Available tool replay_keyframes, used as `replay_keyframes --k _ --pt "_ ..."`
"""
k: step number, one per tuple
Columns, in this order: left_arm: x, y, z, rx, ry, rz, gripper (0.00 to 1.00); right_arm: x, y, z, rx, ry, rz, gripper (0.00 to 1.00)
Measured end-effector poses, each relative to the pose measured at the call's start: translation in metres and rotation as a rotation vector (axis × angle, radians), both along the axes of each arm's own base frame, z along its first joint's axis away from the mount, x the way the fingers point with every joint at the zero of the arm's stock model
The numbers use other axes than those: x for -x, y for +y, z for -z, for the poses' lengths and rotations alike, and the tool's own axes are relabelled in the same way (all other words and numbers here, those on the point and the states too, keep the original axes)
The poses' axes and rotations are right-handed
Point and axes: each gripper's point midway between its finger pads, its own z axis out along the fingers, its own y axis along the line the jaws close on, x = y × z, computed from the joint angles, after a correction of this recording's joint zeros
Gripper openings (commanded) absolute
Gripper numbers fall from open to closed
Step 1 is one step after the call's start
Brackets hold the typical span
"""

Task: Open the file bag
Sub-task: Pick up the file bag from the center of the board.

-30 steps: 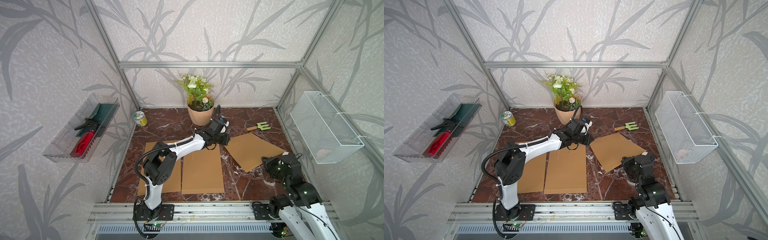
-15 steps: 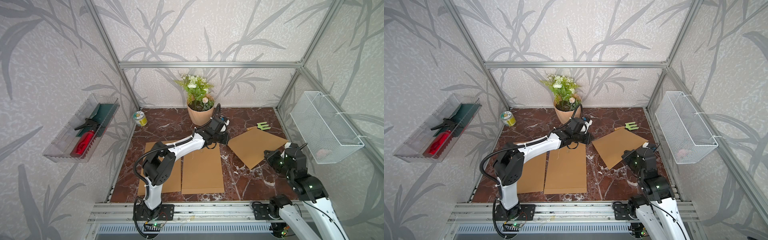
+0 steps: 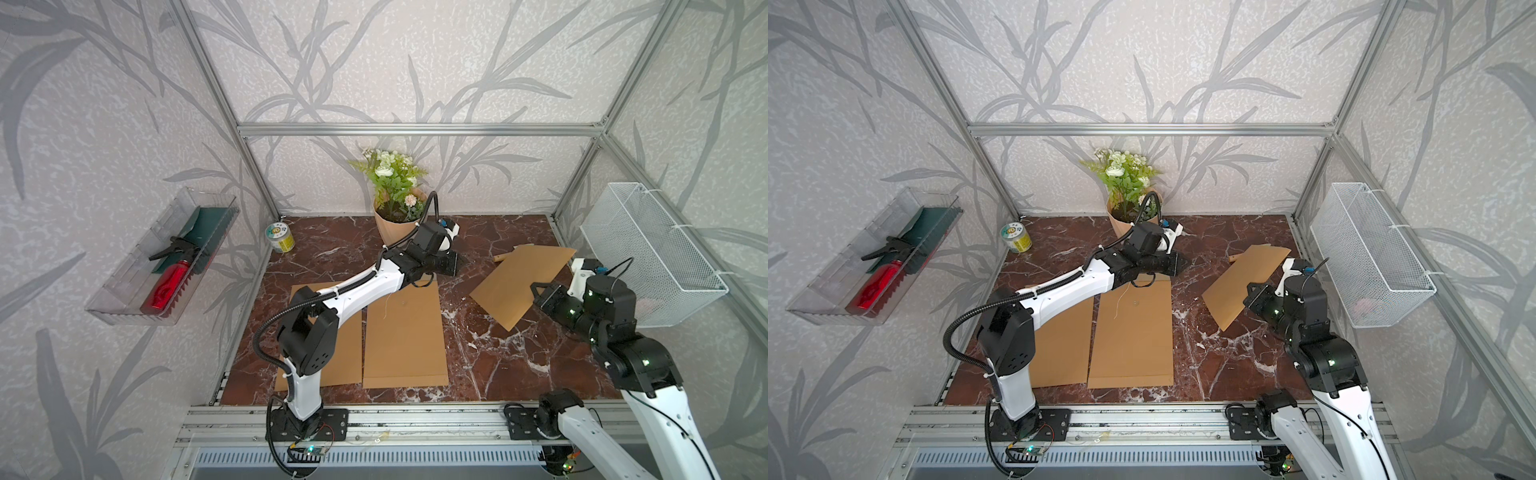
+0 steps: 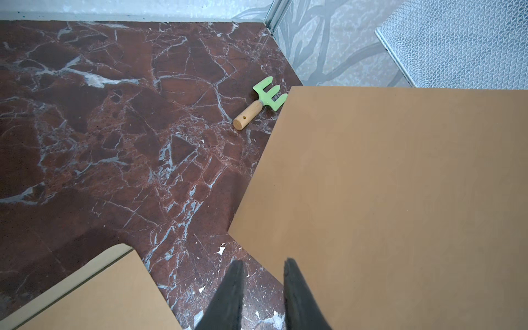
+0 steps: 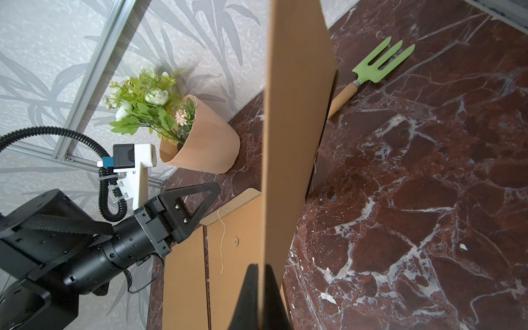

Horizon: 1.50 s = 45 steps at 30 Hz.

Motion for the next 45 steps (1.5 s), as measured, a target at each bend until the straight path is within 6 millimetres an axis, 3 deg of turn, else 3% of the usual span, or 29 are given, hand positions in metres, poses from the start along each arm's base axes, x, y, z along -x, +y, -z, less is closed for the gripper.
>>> replay_keyframes --k 5,11,14,19,23,33,45 --pt "-0.012 0.010 -0.019 0.022 0.015 -0.033 0.34 -0.003 0.008 -0.023 0.070 -0.029 -0.080 0.00" --pt "-0.029 0.016 -0.082 0.093 -0.044 -0.042 0.39 -0.013 0.026 -0.051 0.164 -0.097 -0.204 0.00" --pt "-0.038 0.019 -0.112 0.127 -0.077 -0.045 0.40 -0.018 0.040 -0.056 0.223 -0.120 -0.283 0.00" --pt "-0.053 0.024 -0.136 0.143 -0.086 -0.055 0.41 -0.024 0.069 -0.048 0.342 -0.147 -0.416 0.00" --pt "-0.062 0.028 -0.139 0.133 -0.066 -0.065 0.41 -0.025 0.081 -0.052 0.418 -0.207 -0.471 0.00" --pt "-0.066 0.044 -0.128 0.126 0.036 -0.106 0.46 -0.033 0.087 -0.062 0.554 -0.331 -0.509 0.00" --pt "-0.076 0.058 -0.133 0.220 0.118 -0.182 0.59 -0.027 0.090 -0.062 0.677 -0.413 -0.541 0.00"
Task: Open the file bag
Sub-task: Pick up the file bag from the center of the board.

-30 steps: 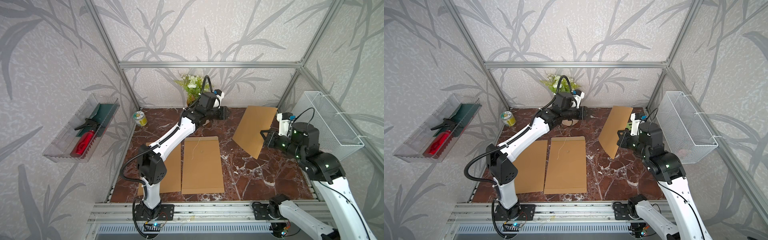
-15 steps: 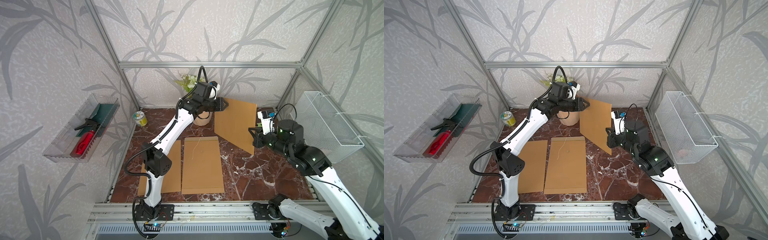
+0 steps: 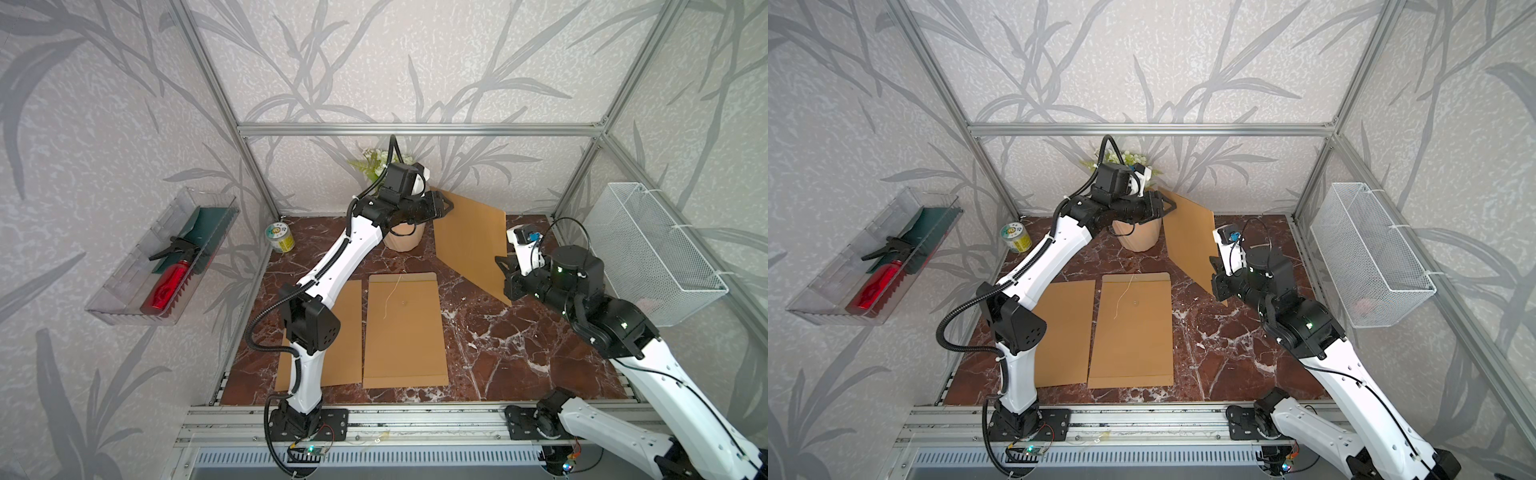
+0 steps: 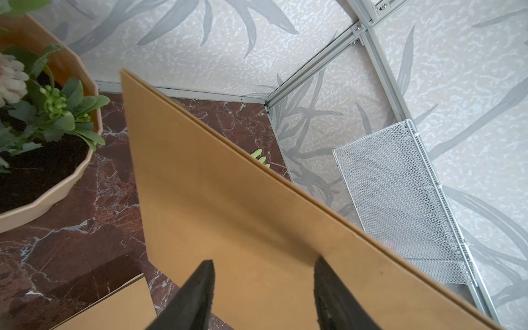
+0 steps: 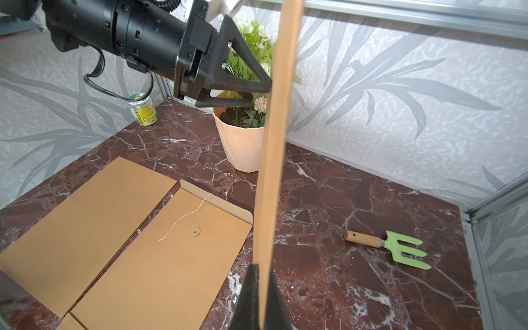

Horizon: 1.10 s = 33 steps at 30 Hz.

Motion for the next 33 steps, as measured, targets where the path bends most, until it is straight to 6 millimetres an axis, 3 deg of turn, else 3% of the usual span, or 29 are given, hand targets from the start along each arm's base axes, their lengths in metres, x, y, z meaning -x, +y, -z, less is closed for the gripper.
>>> replay_keyframes --k 10,16,25,33 --pt "-0.010 0.027 -0.035 0.106 0.008 -0.081 0.59 0.005 0.007 0.002 0.076 -0.070 -0.028 0.00" --pt "-0.009 0.030 -0.065 0.153 -0.023 -0.076 0.59 0.005 0.019 0.000 0.123 -0.110 -0.055 0.00" --pt "-0.003 0.032 -0.049 0.114 0.048 -0.074 0.58 0.006 0.028 0.002 0.236 -0.162 -0.060 0.00" --pt "-0.004 0.049 -0.063 0.102 0.033 -0.110 0.58 0.003 0.025 -0.007 0.233 -0.200 -0.022 0.00"
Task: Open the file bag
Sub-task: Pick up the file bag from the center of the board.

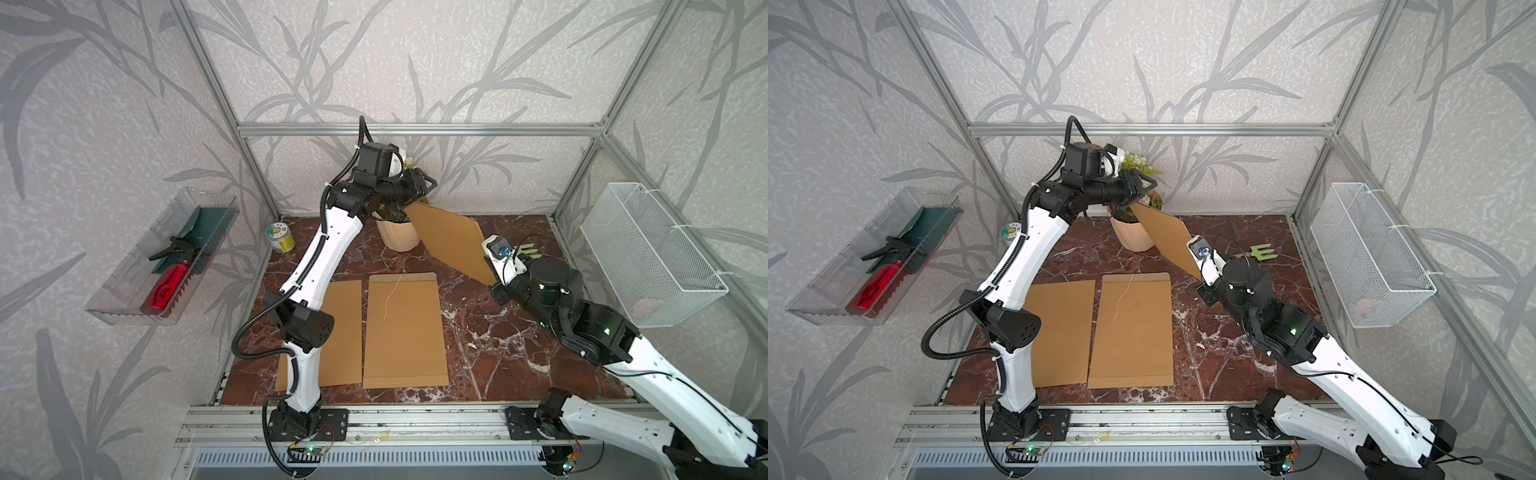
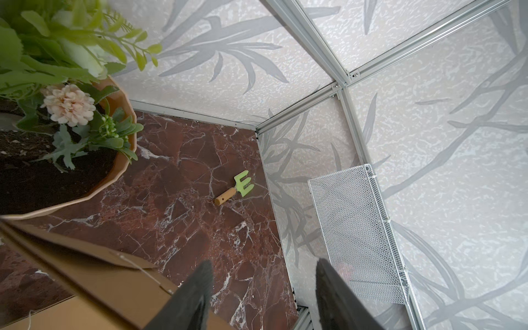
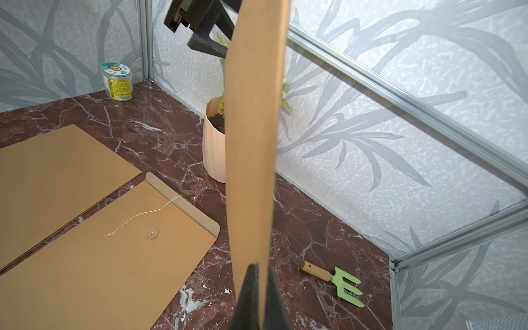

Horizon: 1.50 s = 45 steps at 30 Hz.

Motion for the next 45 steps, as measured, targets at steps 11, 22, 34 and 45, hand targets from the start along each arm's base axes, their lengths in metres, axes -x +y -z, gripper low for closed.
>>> replay_keyframes --k 11,22,34,45 --pt "0.017 0.045 -0.035 -0.019 -0.041 -0.120 0.60 -0.004 0.001 0.002 0.025 -0.032 0.013 0.00" --pt "0.089 0.087 -0.030 0.055 0.065 -0.232 0.65 -0.007 0.004 0.009 0.055 -0.042 0.009 0.00" --pt "0.056 0.074 0.035 0.259 0.294 -0.337 0.68 -0.003 0.011 0.005 0.081 -0.073 -0.004 0.00" --pt "0.043 0.063 0.026 0.403 0.293 -0.321 0.67 -0.005 0.019 0.012 0.133 -0.076 -0.003 0.00"
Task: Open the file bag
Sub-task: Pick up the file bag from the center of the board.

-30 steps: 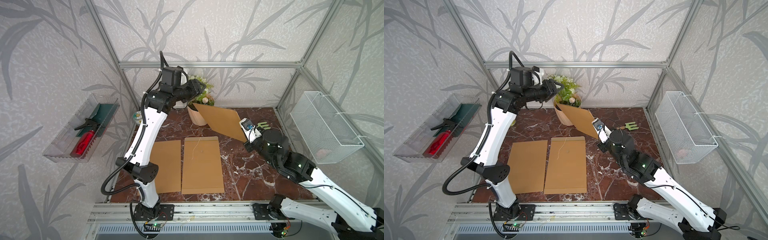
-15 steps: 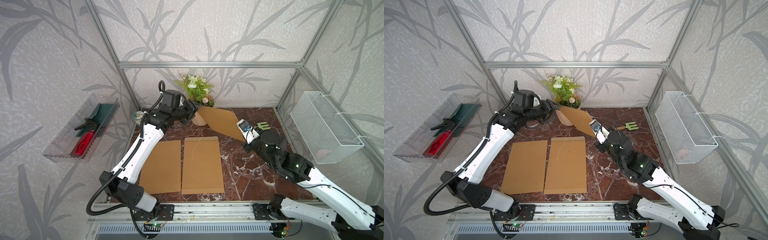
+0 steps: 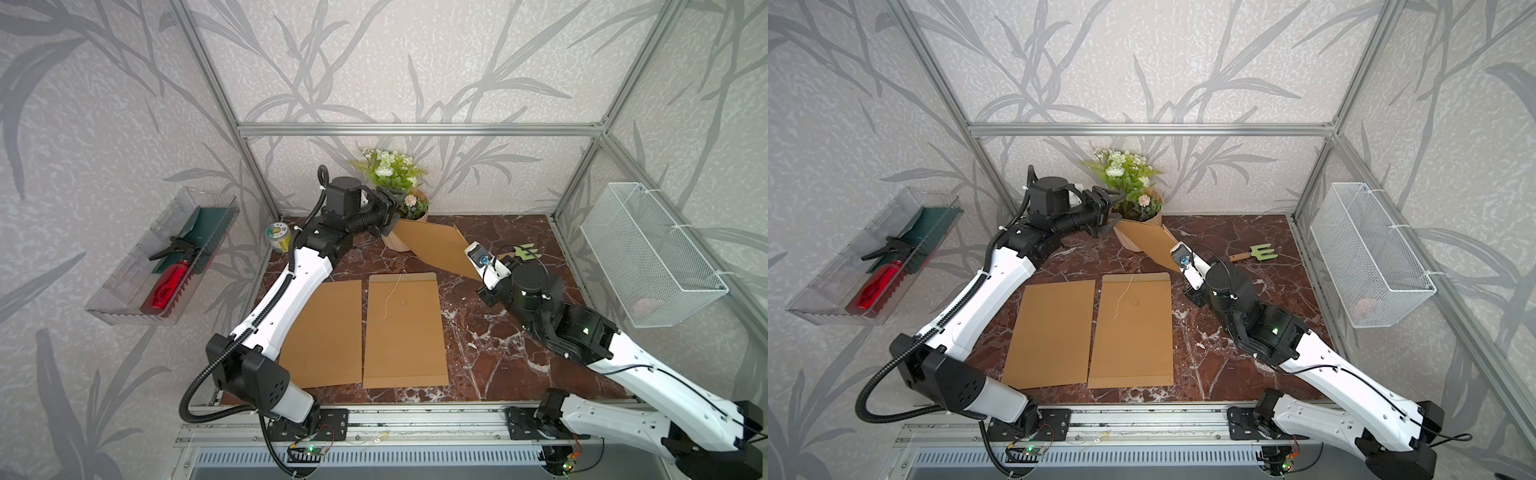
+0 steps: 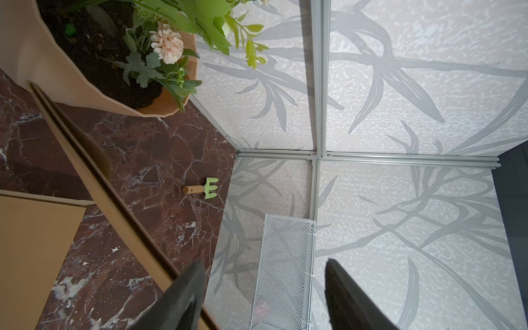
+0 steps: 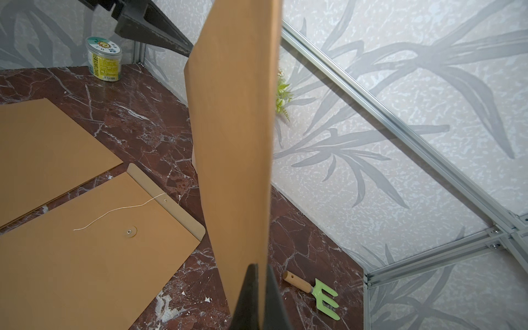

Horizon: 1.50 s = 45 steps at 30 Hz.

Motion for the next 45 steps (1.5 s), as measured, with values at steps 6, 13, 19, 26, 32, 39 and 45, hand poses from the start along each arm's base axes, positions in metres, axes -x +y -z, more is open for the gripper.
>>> replay_keyframes --k 6,13,19,26,32,39,45 --pt "-0.001 0.003 0.001 0.004 0.004 -0.002 0.66 -0.002 0.000 0.002 0.015 -0.001 0.006 0.00" --pt "-0.004 0.016 -0.002 -0.012 0.007 -0.026 0.66 -0.002 -0.001 0.001 0.024 -0.007 0.016 0.00" --pt "0.004 0.022 -0.010 -0.016 -0.002 -0.031 0.66 -0.003 -0.003 0.000 0.029 -0.016 0.023 0.00" --pt "0.017 0.026 0.009 -0.016 0.041 -0.035 0.66 -0.004 -0.003 -0.003 0.028 -0.026 0.027 0.00" --pt "0.008 0.022 0.019 -0.003 0.063 -0.033 0.66 -0.001 0.001 -0.003 0.036 -0.032 0.009 0.00" --pt "-0.008 0.010 0.039 0.024 0.111 -0.012 0.65 0.001 0.004 -0.005 0.042 -0.039 0.001 0.00" --pt "-0.011 0.004 0.041 0.043 0.118 0.004 0.61 0.000 0.008 -0.009 0.044 -0.049 -0.006 0.00"
